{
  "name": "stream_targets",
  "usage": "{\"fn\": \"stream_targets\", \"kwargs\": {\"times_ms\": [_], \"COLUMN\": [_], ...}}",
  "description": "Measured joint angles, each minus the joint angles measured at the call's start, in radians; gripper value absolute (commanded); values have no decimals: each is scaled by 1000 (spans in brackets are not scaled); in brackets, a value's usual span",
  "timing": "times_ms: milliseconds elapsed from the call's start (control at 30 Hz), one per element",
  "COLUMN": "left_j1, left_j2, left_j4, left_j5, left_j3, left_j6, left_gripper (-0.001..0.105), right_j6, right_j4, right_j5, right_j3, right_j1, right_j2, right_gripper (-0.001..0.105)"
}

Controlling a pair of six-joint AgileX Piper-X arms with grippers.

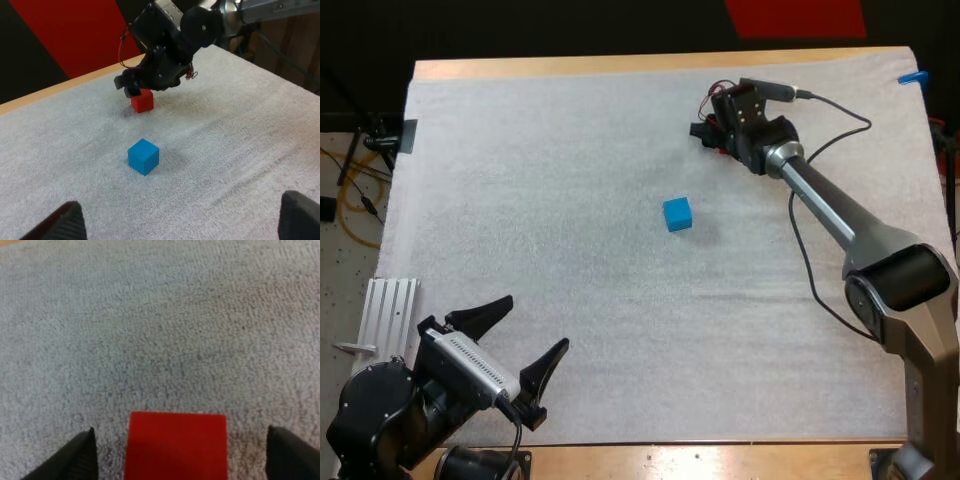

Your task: Stack red cube on blue cube

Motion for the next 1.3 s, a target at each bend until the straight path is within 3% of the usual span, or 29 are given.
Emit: {"fn": "stream_targets", "kwargs": {"times_ms": [200, 267, 433, 533, 767, 1033, 1300], "left_j1": [0, 0, 0, 0, 0, 0, 0], "left_j2": [0, 0, 0, 0, 0, 0, 0], "left_j4": [0, 0, 0, 0, 0, 0, 0], "left_j5": [0, 0, 0, 0, 0, 0, 0], "left_j3": [0, 0, 0, 0, 0, 0, 0], "left_j6": [0, 0, 0, 0, 0, 0, 0], "left_gripper": [75, 75, 75, 75, 75, 75, 75], "right_j6": [-8, -14, -15, -22, -57, -197, -220], "right_j4": [1, 1, 1, 10, 65, 105, 222], "right_j5": [-4, 3, -3, -23, -31, -9, -14], "right_j3": [-3, -3, -3, -3, -3, -3, -3], "right_j1": [0, 0, 0, 0, 0, 35, 69], "right_j2": [15, 15, 15, 8, -92, -316, -440], "right_gripper": [65, 55, 15, 8, 8, 8, 8]}}
